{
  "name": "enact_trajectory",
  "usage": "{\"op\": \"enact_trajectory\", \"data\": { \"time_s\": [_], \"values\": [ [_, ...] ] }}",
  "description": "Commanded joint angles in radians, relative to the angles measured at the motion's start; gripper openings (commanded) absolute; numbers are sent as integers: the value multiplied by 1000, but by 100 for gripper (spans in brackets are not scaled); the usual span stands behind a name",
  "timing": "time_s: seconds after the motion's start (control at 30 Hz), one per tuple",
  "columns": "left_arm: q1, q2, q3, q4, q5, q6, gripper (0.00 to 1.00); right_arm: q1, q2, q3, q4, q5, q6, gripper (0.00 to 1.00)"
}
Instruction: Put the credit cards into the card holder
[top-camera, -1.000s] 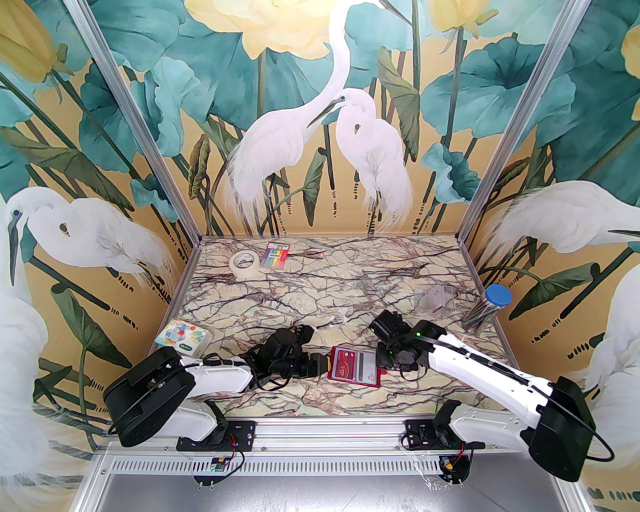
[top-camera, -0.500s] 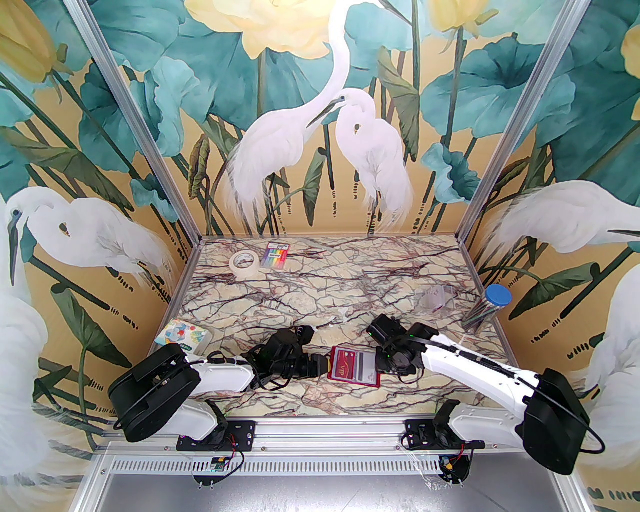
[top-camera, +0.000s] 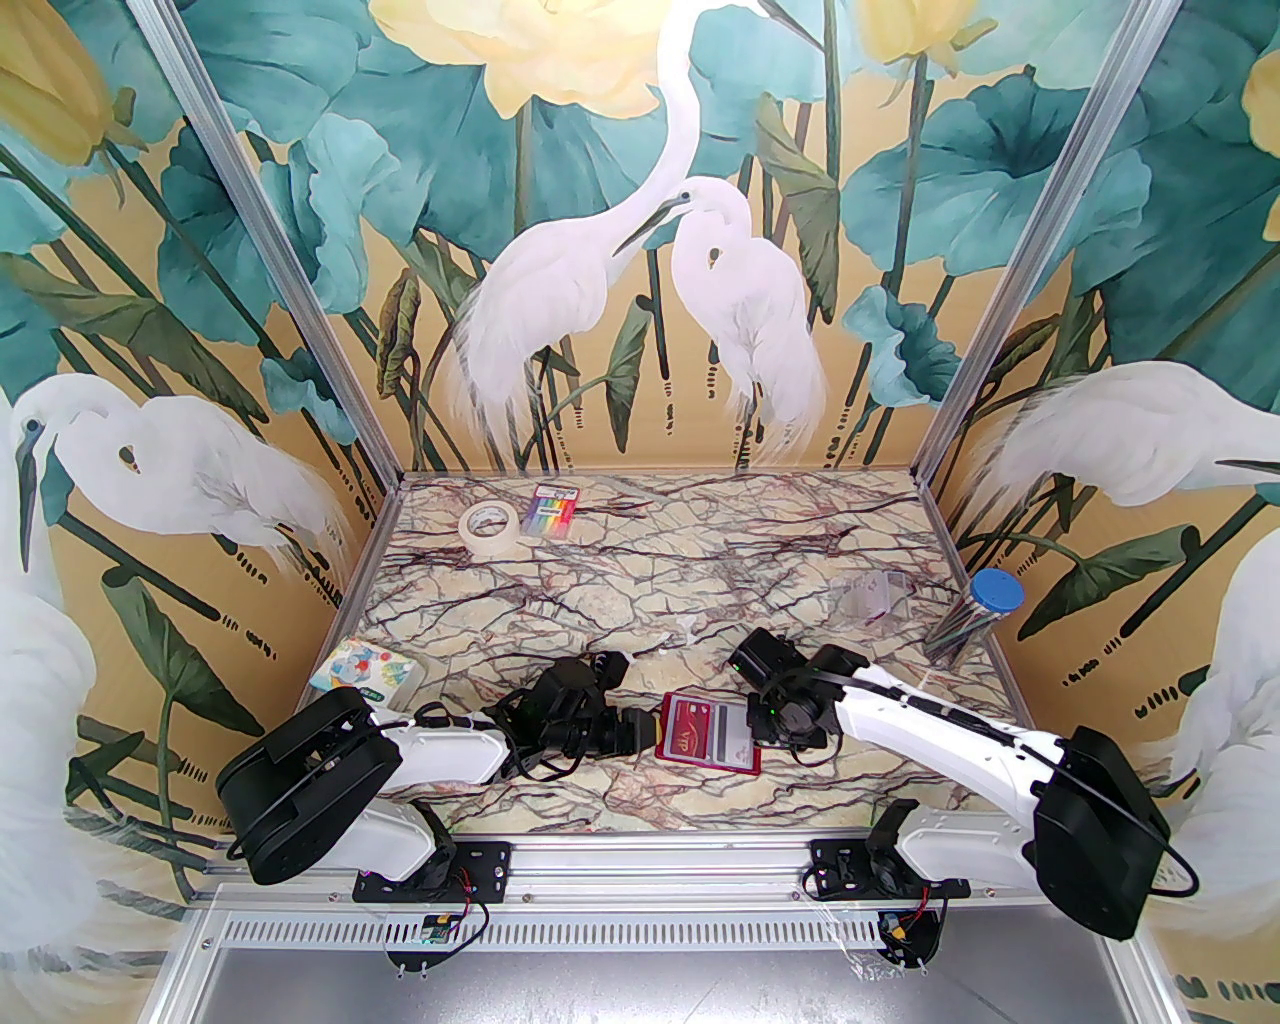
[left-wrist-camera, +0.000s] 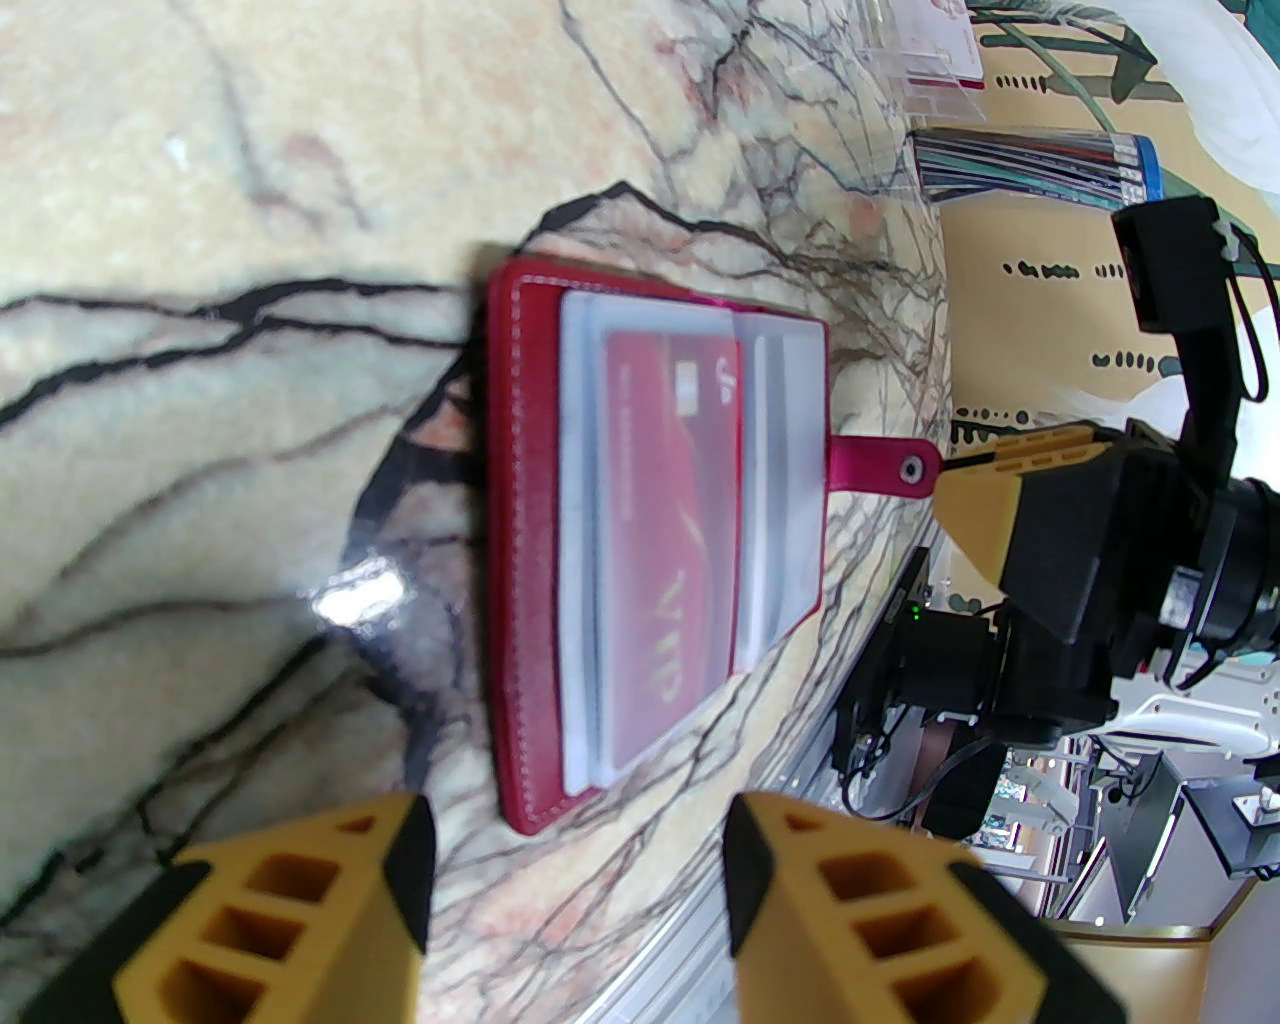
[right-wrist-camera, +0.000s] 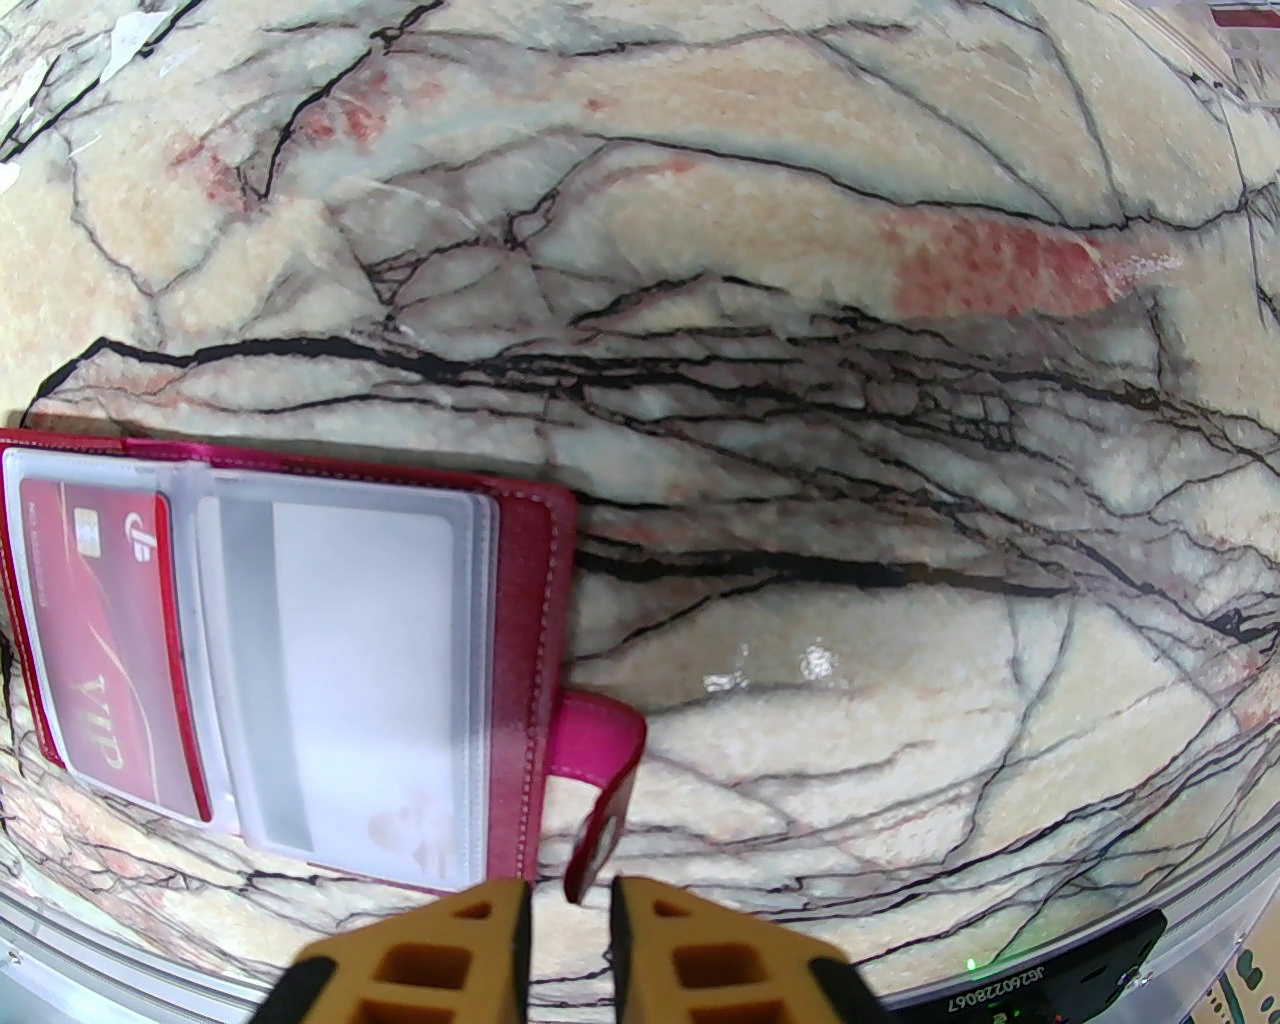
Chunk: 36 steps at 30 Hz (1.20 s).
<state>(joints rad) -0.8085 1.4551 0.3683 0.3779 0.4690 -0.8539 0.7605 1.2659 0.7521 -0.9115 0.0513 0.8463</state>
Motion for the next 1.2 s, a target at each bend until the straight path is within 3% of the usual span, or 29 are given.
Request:
{"op": "enact_trajectory", "data": {
  "time_s": [0.0,0.4,0.63,1.17],
  "values": [
    [-8,13,0,19,-14,-7,52,8,16,4,13,-10,8,16],
    [-7,16,0,22,-11,-7,52,12,30,14,3,2,4,10],
    [-8,8,-6,22,-15,-7,52,11,42,22,13,15,-11,0],
    [-8,-135,-34,-114,-115,2,56,112,230,191,152,-97,-83,0]
  ]
}}
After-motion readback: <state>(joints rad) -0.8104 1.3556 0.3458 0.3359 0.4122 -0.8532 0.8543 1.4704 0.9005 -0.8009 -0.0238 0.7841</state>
